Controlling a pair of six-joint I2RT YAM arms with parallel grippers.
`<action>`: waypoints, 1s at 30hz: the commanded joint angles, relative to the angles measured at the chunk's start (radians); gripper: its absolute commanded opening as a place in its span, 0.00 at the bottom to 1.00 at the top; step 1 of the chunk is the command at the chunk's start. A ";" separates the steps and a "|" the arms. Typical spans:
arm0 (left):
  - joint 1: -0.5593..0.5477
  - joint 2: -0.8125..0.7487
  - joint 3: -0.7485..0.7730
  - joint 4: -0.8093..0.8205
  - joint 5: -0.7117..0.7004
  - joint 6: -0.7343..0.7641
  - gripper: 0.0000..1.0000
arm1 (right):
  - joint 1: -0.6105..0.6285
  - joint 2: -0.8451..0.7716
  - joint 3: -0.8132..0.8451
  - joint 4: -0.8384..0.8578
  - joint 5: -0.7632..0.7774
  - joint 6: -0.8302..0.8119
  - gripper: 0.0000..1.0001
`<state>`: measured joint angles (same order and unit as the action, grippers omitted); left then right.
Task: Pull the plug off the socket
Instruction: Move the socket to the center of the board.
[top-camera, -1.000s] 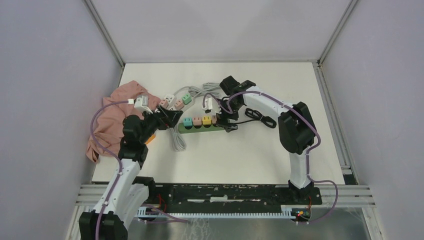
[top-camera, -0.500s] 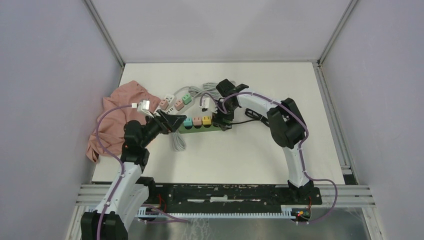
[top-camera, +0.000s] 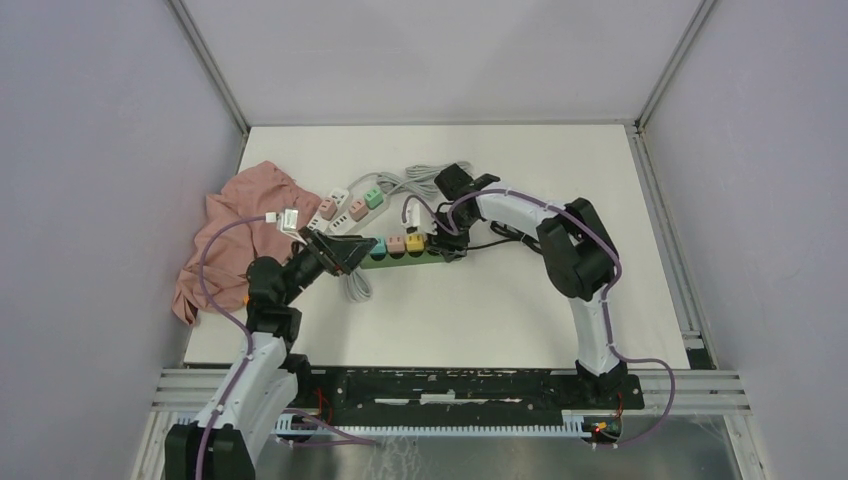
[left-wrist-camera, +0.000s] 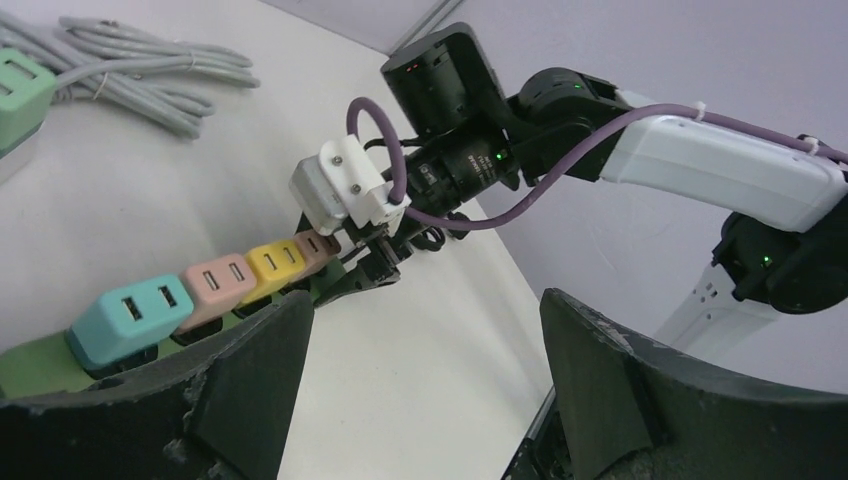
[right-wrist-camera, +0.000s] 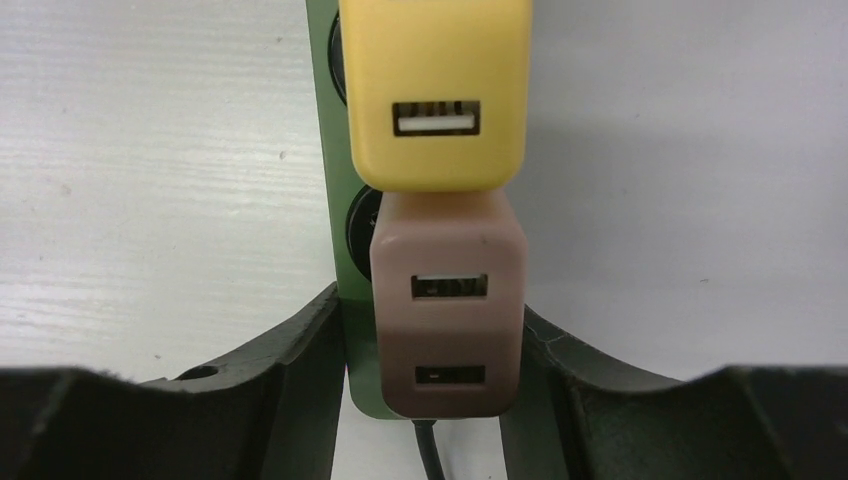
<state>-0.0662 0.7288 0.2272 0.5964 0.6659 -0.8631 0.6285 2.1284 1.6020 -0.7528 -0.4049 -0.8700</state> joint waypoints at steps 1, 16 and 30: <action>-0.034 -0.054 -0.004 0.121 0.023 -0.039 0.90 | -0.045 -0.122 -0.084 -0.078 -0.060 -0.105 0.34; -0.636 0.177 0.104 0.179 -0.213 0.382 0.87 | -0.332 -0.412 -0.454 -0.334 -0.149 -0.723 0.24; -0.959 0.297 -0.006 0.174 -0.493 0.822 0.88 | -0.446 -0.572 -0.555 -0.281 -0.237 -0.825 0.94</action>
<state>-0.9939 1.0138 0.2459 0.7151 0.2867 -0.2073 0.2081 1.6352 1.0306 -1.0267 -0.5480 -1.6802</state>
